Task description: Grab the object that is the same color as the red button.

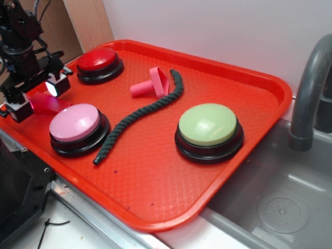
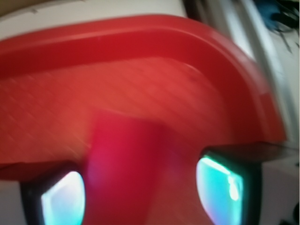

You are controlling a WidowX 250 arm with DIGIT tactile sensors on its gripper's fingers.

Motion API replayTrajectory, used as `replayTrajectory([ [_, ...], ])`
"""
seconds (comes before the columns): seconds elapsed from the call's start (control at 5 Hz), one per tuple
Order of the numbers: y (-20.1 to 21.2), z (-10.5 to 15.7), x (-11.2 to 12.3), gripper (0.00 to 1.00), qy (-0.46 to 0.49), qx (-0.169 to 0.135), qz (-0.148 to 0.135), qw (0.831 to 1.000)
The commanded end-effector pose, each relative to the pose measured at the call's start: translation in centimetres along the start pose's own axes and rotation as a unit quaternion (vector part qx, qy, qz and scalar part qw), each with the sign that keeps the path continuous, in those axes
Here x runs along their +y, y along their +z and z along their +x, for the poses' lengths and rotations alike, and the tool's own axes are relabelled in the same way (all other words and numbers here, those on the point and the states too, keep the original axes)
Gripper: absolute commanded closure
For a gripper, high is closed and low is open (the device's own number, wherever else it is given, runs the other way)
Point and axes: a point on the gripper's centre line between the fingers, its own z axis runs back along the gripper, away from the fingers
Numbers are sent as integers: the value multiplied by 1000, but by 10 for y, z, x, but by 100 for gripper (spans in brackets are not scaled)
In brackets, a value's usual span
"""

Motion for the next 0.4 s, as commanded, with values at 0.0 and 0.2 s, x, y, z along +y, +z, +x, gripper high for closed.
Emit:
replayTrajectory([
  [0.0,-3,9,-10,0,8,-15,-17,1000],
  [0.2,-6,9,-9,0,12,-21,-13,1000],
])
